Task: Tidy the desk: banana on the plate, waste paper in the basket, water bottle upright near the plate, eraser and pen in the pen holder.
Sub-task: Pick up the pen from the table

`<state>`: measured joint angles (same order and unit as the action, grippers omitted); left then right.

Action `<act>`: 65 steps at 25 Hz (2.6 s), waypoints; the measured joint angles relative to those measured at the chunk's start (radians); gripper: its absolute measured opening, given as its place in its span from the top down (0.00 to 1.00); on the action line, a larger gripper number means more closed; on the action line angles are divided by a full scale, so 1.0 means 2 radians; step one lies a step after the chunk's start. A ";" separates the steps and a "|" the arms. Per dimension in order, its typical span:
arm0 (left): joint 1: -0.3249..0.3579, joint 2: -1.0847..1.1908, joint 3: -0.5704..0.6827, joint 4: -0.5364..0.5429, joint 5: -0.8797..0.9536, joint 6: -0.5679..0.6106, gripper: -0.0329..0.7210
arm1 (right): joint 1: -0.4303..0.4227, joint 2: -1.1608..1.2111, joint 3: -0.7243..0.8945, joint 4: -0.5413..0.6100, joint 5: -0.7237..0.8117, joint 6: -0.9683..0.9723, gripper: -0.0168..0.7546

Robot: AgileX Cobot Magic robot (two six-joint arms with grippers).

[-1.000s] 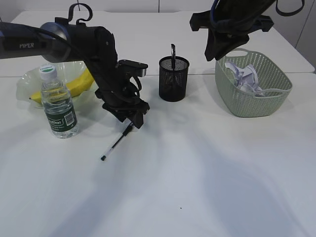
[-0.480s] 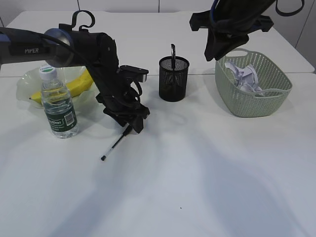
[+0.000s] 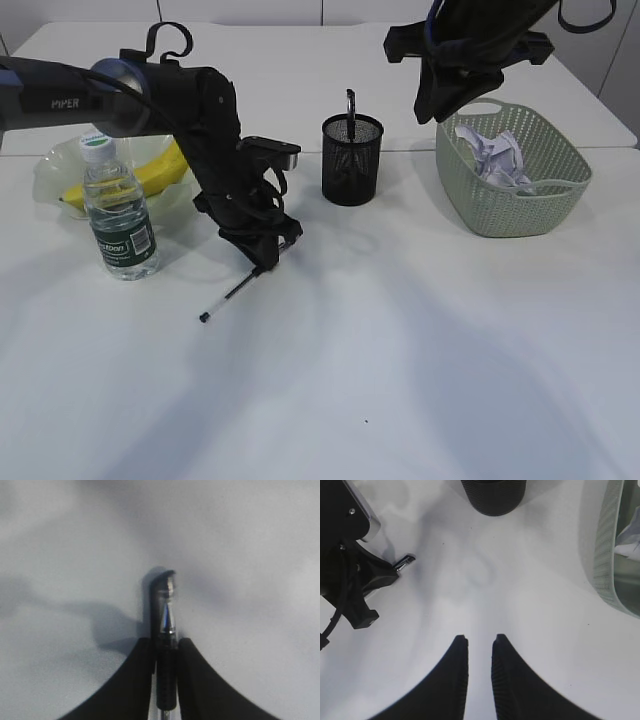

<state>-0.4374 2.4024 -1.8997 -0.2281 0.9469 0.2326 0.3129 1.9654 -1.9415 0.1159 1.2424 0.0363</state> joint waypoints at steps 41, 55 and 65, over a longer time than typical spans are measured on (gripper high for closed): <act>0.000 -0.055 -0.002 0.001 0.020 0.005 0.94 | 0.000 -0.229 0.160 -0.115 0.007 0.029 0.81; 0.000 -0.174 -0.002 -0.041 0.040 0.022 0.94 | 0.000 -0.231 0.163 -0.124 0.007 0.028 0.81; 0.000 -0.257 -0.002 -0.093 0.054 0.037 0.94 | 0.000 -0.276 0.165 -0.141 0.008 0.028 0.81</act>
<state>-0.4374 1.8874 -1.9030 -0.4144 1.0552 0.3065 0.3129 1.4128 -1.6118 -0.1658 1.2575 0.0932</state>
